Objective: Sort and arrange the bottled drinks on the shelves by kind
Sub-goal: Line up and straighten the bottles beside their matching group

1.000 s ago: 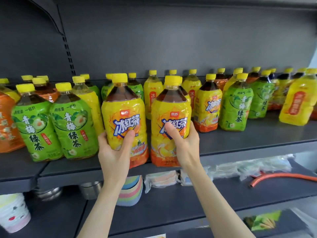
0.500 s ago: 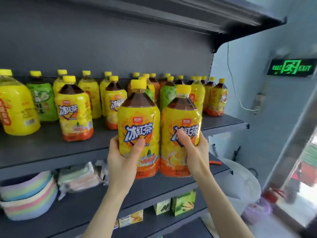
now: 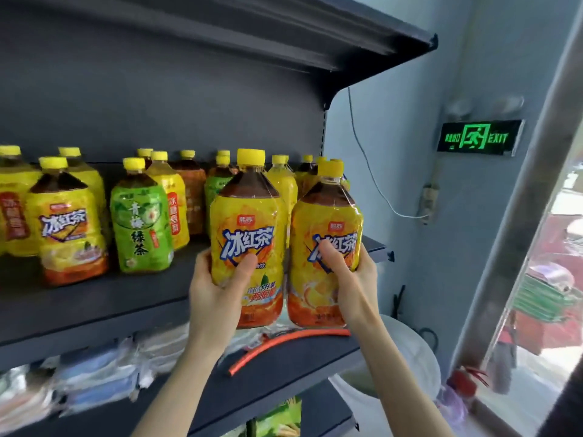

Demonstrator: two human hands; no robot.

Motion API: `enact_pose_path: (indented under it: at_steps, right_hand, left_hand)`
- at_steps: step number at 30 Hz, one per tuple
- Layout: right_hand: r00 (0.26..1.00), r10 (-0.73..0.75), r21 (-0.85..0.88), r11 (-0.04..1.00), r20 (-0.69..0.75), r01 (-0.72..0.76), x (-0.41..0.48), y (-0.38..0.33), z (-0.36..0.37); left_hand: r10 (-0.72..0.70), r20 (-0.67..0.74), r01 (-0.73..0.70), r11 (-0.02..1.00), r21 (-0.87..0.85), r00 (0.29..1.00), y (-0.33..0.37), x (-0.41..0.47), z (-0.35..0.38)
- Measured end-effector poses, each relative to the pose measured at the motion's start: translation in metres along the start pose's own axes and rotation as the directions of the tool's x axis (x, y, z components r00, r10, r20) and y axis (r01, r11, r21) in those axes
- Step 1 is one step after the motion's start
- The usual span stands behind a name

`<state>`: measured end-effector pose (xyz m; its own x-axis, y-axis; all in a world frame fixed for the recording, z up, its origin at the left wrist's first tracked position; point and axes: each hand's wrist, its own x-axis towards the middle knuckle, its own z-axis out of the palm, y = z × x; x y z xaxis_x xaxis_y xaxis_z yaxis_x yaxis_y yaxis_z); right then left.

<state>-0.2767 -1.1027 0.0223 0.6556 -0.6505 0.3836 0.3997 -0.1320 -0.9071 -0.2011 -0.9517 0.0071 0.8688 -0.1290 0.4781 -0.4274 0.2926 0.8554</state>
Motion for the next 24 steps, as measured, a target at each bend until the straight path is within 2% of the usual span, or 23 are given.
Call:
enact_pose_path:
  at_steps: [10, 18, 24]
  right_hand:
    - [1.000, -0.001, -0.042, 0.999, -0.006, 0.001, 0.129, 0.036, -0.060]
    - [0.997, 0.027, -0.044, 0.999, 0.068, -0.024, 0.211, 0.068, -0.102]
    - [0.985, 0.061, -0.034, 0.998, 0.164, -0.057, 0.247, 0.093, -0.116]
  left_hand:
    - [-0.027, 0.034, 0.027, 1.000, -0.006, 0.999, -0.075, 0.073, 0.111]
    - [-0.005, 0.028, 0.001, 0.992, 0.126, 1.000, -0.109, 0.108, 0.185]
    - [-0.053, 0.040, 0.042, 0.969, 0.245, 0.998, -0.128, 0.126, 0.205]
